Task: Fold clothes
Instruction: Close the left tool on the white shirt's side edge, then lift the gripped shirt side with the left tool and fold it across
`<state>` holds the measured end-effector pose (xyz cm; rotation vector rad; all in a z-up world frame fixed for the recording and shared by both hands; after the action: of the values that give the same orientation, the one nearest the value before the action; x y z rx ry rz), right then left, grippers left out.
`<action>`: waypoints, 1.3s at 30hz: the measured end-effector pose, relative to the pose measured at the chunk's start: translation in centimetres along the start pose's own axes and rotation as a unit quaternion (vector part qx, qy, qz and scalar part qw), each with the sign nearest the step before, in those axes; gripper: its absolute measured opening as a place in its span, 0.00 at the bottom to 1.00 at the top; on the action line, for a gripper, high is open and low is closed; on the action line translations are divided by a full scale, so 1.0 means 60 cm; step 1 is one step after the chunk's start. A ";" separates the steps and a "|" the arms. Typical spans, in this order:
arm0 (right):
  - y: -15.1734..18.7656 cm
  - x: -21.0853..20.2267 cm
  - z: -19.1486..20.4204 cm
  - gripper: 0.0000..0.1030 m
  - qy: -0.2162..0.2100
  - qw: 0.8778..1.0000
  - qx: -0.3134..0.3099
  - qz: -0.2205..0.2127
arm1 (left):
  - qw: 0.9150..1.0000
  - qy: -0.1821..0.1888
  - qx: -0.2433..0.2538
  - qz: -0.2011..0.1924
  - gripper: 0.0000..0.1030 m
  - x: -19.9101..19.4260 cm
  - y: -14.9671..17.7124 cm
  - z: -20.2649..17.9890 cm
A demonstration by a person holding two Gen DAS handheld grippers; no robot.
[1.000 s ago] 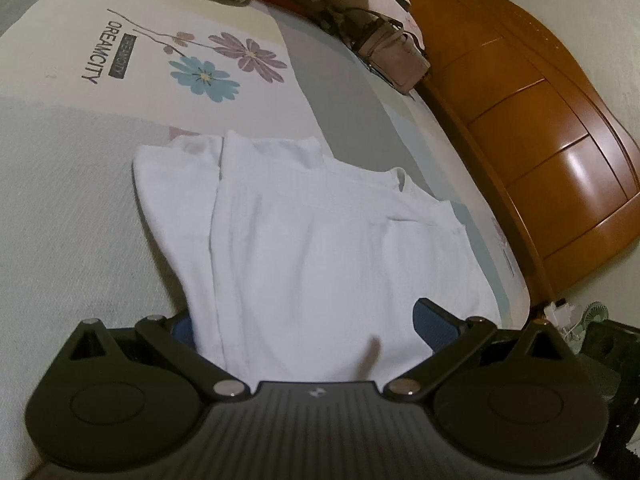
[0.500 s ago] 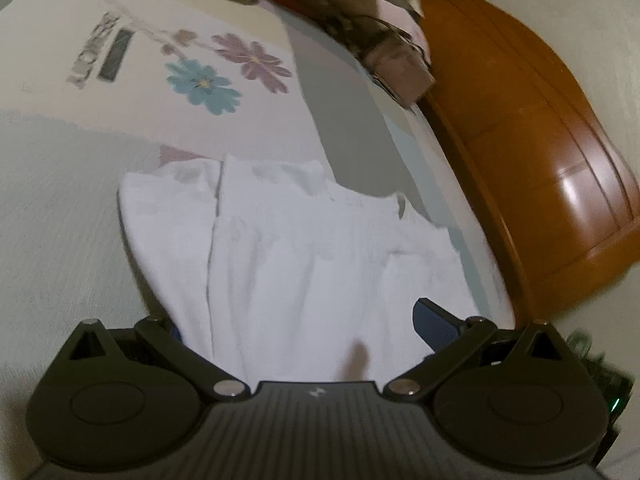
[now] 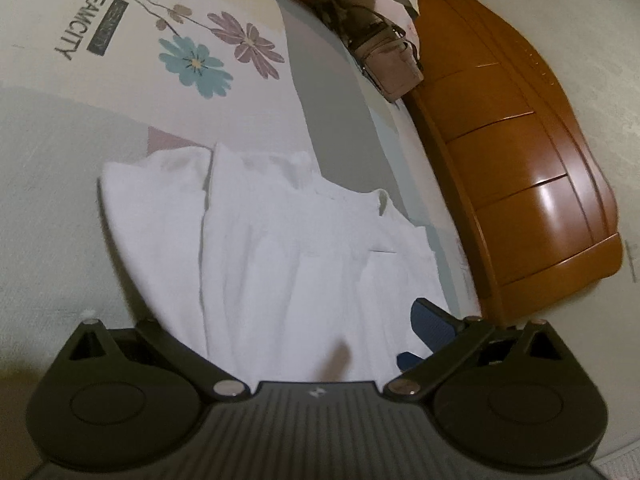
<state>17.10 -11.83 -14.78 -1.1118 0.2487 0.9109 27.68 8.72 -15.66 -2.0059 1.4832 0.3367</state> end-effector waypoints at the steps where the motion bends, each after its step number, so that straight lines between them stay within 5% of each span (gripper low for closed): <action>1: 0.000 -0.001 -0.001 1.00 -0.002 1.000 0.000 -0.001 | 1.000 0.004 0.000 0.003 0.96 -0.003 0.006 0.001; 9: 0.002 -0.002 -0.006 1.00 -0.017 1.000 0.003 -0.010 | 0.999 0.032 -0.002 0.025 0.87 -0.029 0.056 0.005; 12: 0.003 -0.001 -0.002 1.00 -0.013 1.000 -0.005 -0.007 | 1.000 0.006 -0.003 0.021 0.69 -0.022 0.040 0.014; 16: 0.004 -0.002 -0.004 1.00 -0.015 1.000 -0.008 -0.009 | 0.999 -0.038 0.002 0.014 0.19 -0.023 0.035 0.034; 25: -0.053 0.019 0.007 1.00 -0.023 1.000 -0.005 -0.017 | 0.995 -0.089 0.053 -0.008 0.19 -0.027 0.043 0.024; 33: -0.131 0.134 -0.020 1.00 -0.007 1.000 -0.010 -0.011 | 0.995 -0.093 0.044 -0.012 0.18 -0.026 0.042 0.025; 39: -0.119 0.095 -0.005 1.00 0.002 1.000 -0.009 0.012 | 0.993 -0.105 0.055 -0.008 0.18 -0.024 0.042 0.019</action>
<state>26.02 -10.17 -13.56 -1.1290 0.2575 0.9350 25.02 10.06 -16.57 -1.8329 1.3251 0.4355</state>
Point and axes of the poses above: each gripper's, at about its wrist camera, not at the fingertips, and x roughly the way its jaws point, z to its left, y to its underside, the point moved 7 cm from there along x, roughly the way its jaws point, and after that the axes turned 2 degrees about -x, right-handed, at the moved point
